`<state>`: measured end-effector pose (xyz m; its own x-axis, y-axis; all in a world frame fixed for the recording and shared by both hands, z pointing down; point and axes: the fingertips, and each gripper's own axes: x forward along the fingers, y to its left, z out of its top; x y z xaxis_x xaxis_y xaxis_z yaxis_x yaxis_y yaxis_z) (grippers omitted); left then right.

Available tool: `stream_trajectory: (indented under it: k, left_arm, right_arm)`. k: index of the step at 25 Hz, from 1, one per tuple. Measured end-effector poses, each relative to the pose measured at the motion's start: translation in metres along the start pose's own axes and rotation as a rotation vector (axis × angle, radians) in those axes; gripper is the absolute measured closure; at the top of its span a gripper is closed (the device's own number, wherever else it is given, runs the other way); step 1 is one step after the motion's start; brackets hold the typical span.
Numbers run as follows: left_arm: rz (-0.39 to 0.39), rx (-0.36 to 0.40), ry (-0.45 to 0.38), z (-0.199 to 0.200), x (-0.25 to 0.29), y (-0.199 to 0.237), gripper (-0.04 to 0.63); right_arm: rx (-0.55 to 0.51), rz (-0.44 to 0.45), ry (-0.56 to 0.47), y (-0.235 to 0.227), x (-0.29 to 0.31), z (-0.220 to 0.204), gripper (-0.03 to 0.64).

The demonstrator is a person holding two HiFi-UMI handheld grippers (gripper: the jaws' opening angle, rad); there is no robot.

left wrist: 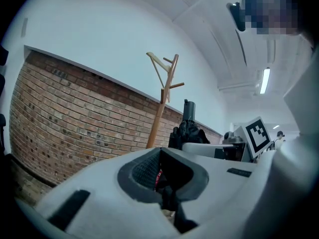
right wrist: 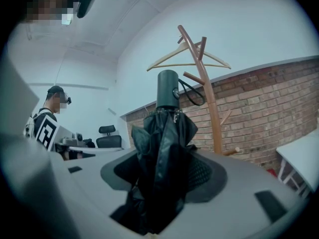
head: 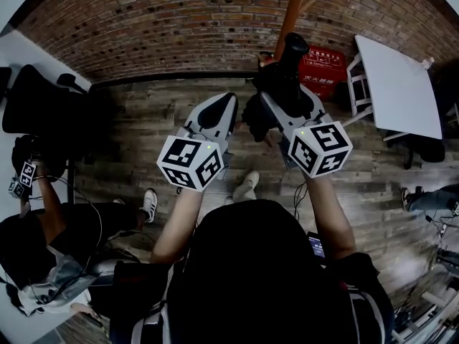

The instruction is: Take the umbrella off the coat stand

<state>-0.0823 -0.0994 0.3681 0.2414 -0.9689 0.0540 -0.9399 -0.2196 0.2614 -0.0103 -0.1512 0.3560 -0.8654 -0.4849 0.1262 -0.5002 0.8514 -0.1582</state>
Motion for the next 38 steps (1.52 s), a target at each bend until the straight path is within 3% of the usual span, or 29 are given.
stream_trajectory:
  k: [15,23,38]
  left_arm:
    - [-0.032,0.000,-0.018,0.001,-0.046,-0.053,0.577]
    - [-0.033,0.023,-0.029,0.000,-0.071,-0.056,0.577]
    - [-0.035,0.026,-0.055,0.019,-0.036,-0.064,0.577]
  right_arm:
    - [-0.038,-0.006,0.014,0.037,-0.065,0.003,0.357]
    - [-0.045,-0.005,0.013,0.060,-0.076,-0.006,0.357]
    - [-0.071,0.021,0.023,0.032,-0.067,0.014,0.357]
